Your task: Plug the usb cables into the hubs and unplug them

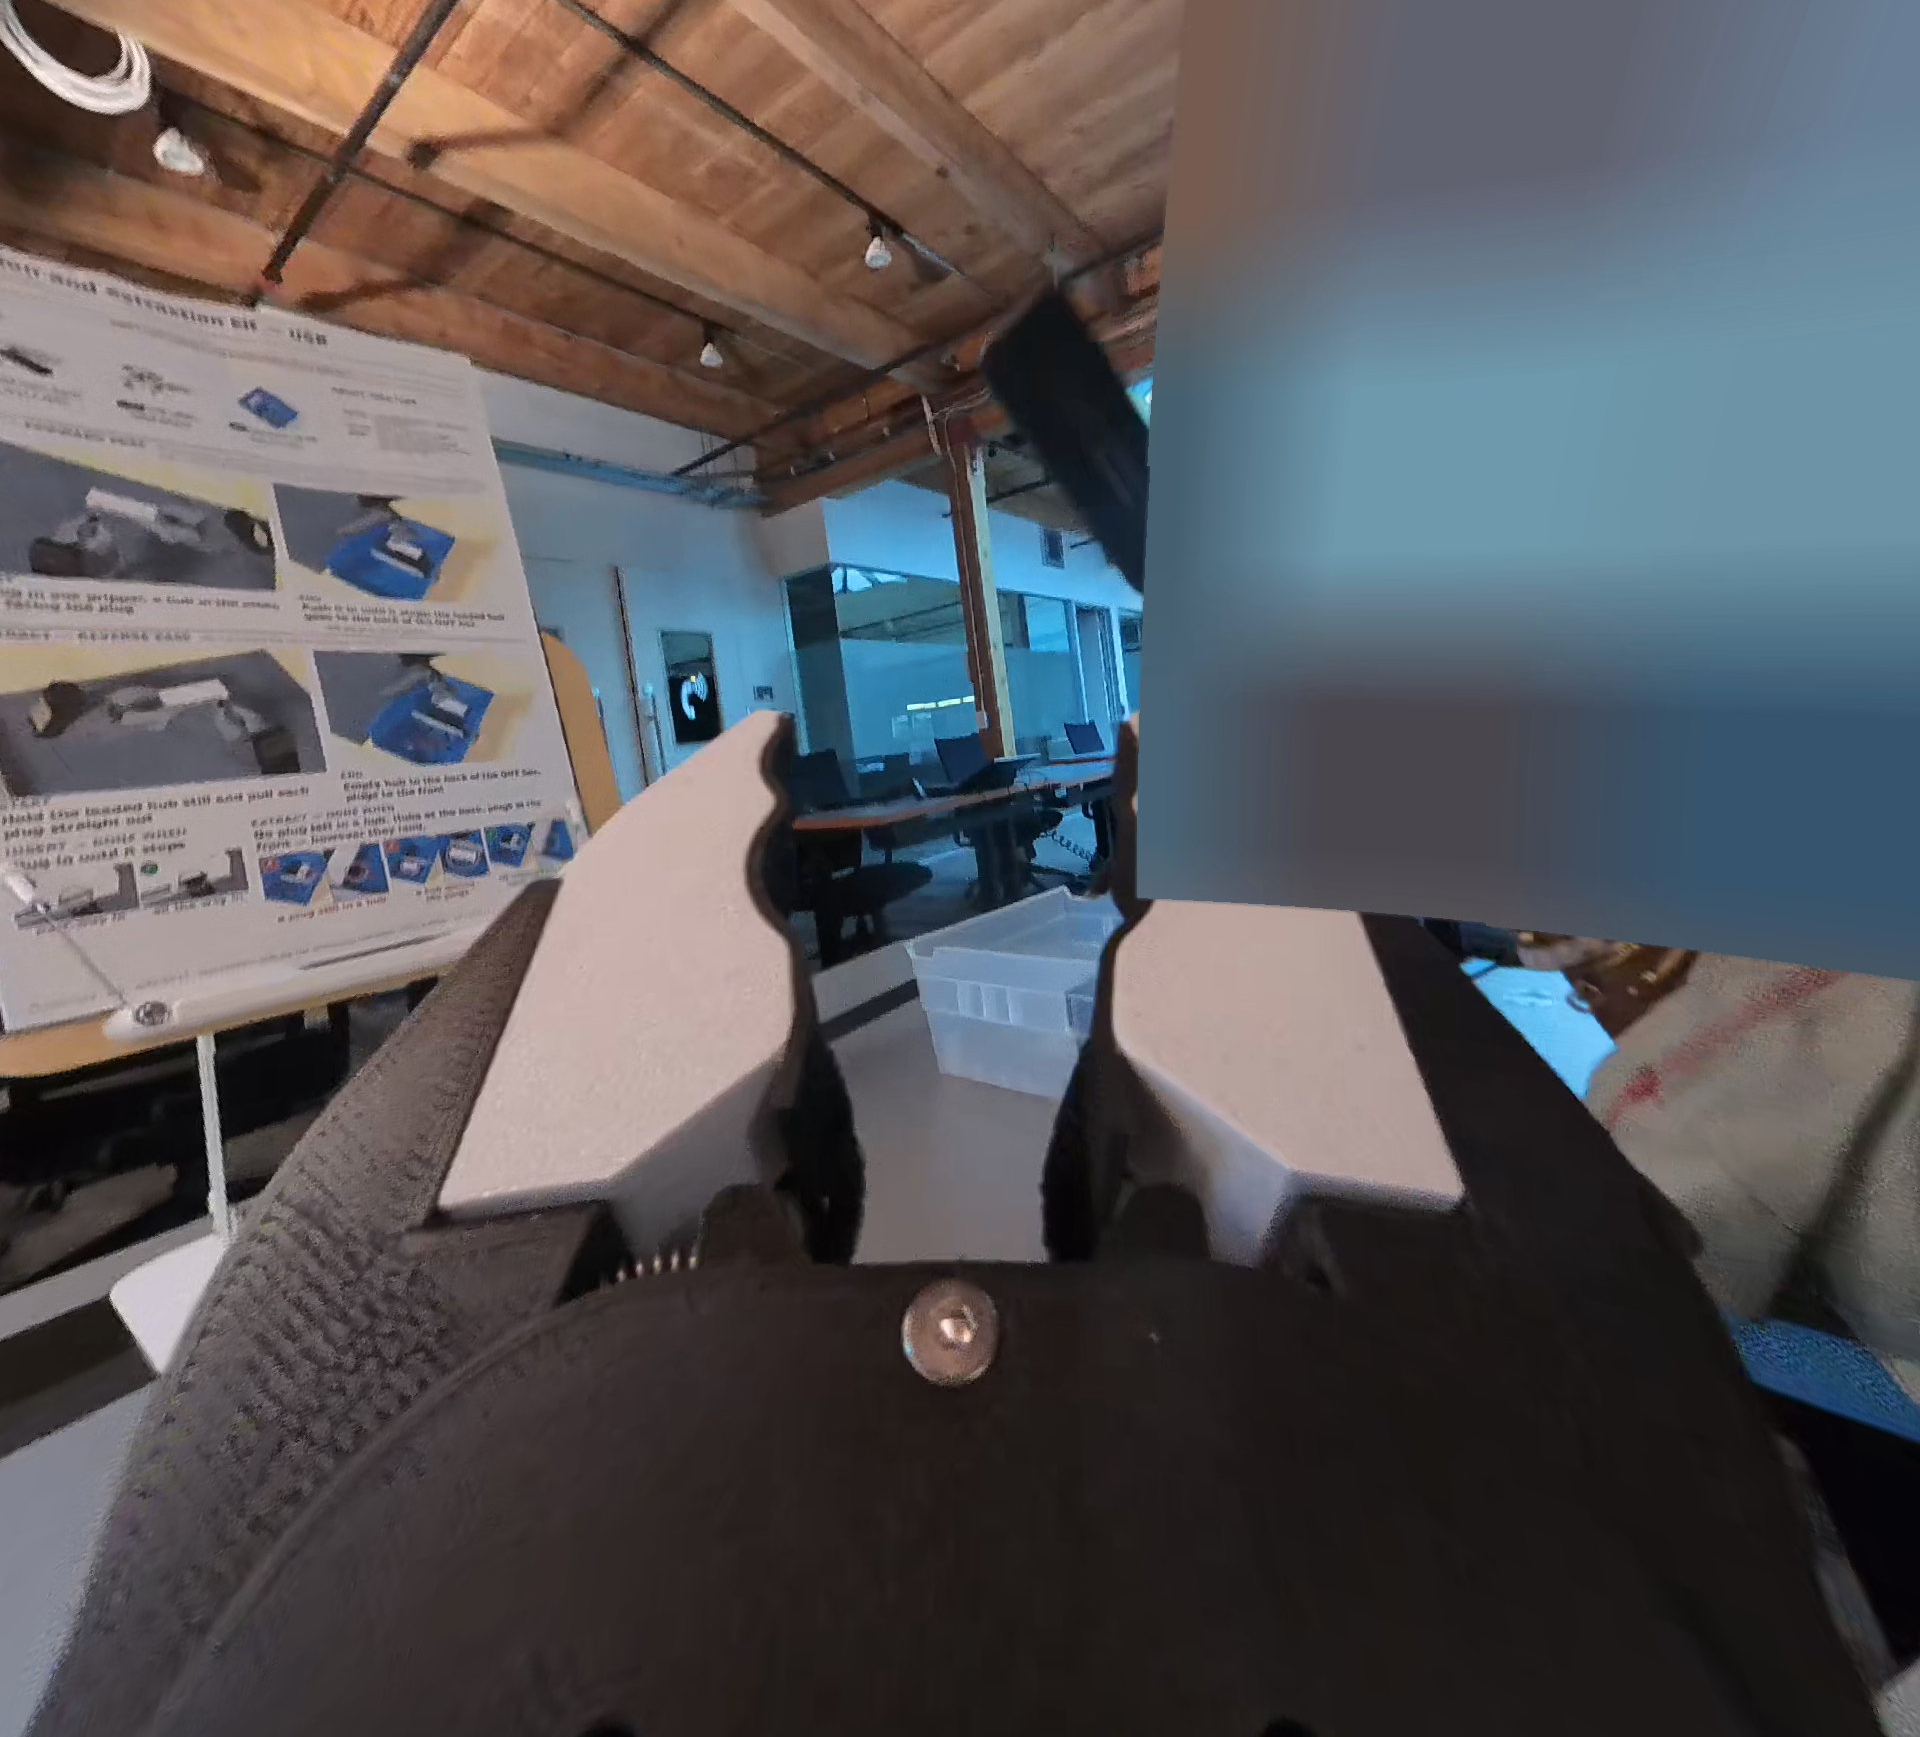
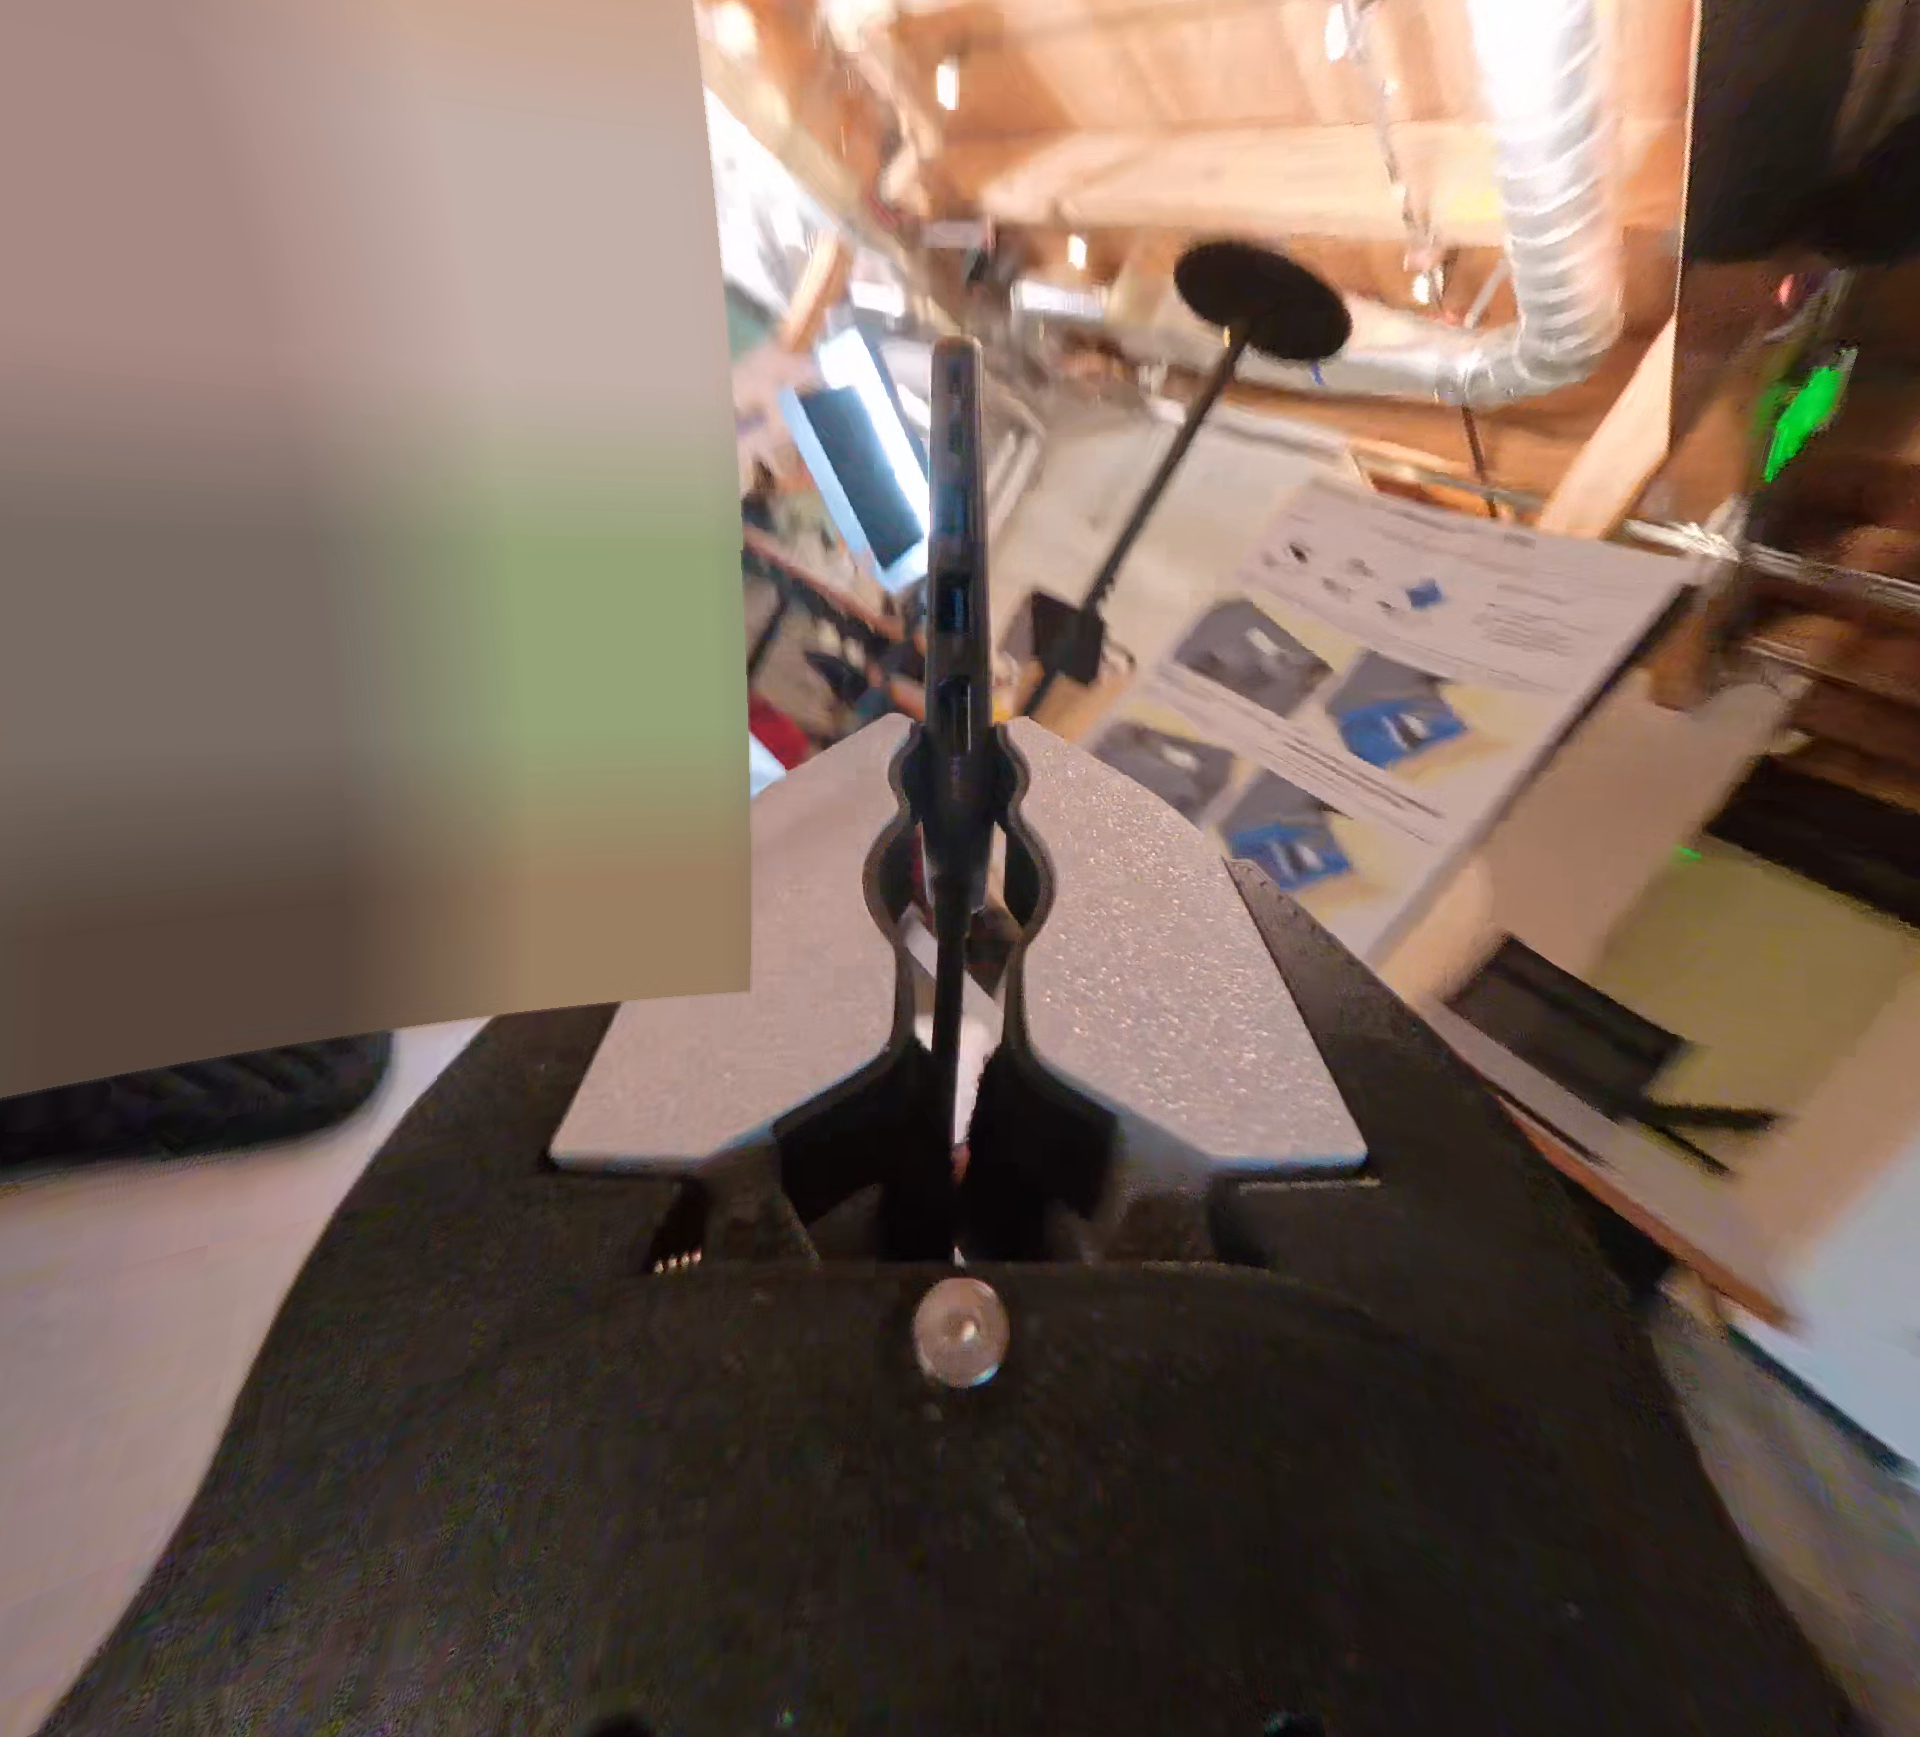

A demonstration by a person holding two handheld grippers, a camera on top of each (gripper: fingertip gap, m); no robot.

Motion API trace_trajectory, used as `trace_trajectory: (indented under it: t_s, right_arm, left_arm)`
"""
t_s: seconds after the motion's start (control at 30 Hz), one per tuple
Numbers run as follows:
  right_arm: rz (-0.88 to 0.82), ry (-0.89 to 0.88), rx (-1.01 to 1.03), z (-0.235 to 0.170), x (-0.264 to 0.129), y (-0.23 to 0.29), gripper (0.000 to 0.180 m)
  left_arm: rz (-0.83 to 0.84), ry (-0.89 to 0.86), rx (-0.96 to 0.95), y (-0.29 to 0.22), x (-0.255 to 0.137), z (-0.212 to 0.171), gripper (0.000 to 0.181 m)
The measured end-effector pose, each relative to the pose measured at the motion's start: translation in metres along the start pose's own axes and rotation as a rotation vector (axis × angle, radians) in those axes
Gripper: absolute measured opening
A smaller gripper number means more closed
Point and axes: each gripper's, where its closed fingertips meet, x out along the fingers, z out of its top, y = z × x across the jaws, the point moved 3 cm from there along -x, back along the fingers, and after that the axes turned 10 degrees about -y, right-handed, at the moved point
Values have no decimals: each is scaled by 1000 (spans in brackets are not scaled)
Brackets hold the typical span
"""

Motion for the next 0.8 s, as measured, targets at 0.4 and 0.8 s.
trace_trajectory:
  t_s: [0.4,0.8]
  right_arm:
    - [-51,191,127,-96,-93,-132,12]
    - [-138,855,144,-212,-172,-135,14]
  left_arm:
    - [29,-29,9,7,-5,8,44]
    - [86,-76,1,15,-5,11,57]
